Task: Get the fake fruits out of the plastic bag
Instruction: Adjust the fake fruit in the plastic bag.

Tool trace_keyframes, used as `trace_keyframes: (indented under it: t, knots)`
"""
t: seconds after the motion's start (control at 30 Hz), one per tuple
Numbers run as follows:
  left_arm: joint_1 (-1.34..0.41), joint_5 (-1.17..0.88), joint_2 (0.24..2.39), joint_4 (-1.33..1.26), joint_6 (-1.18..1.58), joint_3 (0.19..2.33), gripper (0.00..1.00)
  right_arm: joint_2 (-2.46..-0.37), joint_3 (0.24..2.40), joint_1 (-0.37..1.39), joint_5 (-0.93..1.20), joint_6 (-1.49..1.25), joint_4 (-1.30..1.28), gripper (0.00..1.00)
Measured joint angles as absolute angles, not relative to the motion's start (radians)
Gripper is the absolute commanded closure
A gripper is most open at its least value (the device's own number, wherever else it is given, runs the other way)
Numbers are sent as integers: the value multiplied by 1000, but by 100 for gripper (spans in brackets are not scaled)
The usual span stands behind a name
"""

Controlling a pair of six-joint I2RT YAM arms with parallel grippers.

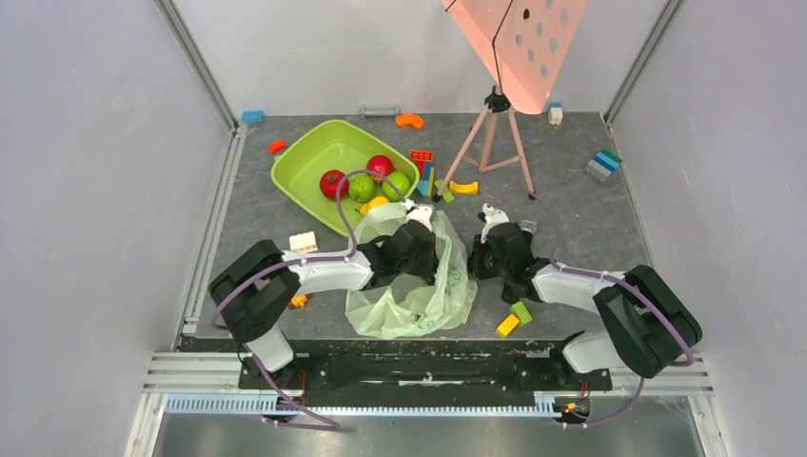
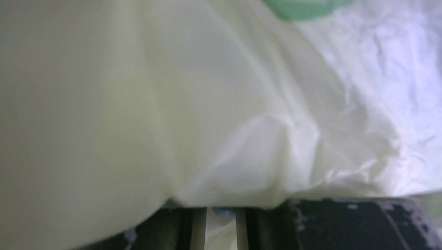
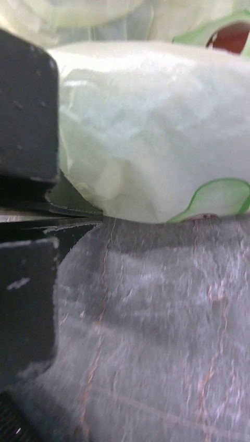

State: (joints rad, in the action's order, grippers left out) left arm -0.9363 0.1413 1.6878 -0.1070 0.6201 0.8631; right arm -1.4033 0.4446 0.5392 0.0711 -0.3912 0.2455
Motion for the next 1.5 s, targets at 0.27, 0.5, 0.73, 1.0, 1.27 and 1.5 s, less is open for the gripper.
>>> trace_keyframes:
  t: [0.27,0.5,0.73,1.0,1.27,1.5]
  knots:
    - [-937,258,1521,27,585,849,74,-1341,445,539,-93,-361,146,100]
    - [-937,310,1457,72,579,817,75,-1224,444,539,-106,-347,70,49]
    - [-937,317,1457,82,573,816,75,-938,390,539,50,-325,37,33]
    - [-937,342,1425,122,555,816,75,-913,376,541,262,-327,-85,49]
    - [-937,400,1325,190,550,816,72,-849,355,541,347,-324,-130,25]
    - [-937,429,1295,198,535,816,73,-862,266,568,502,-357,15,11]
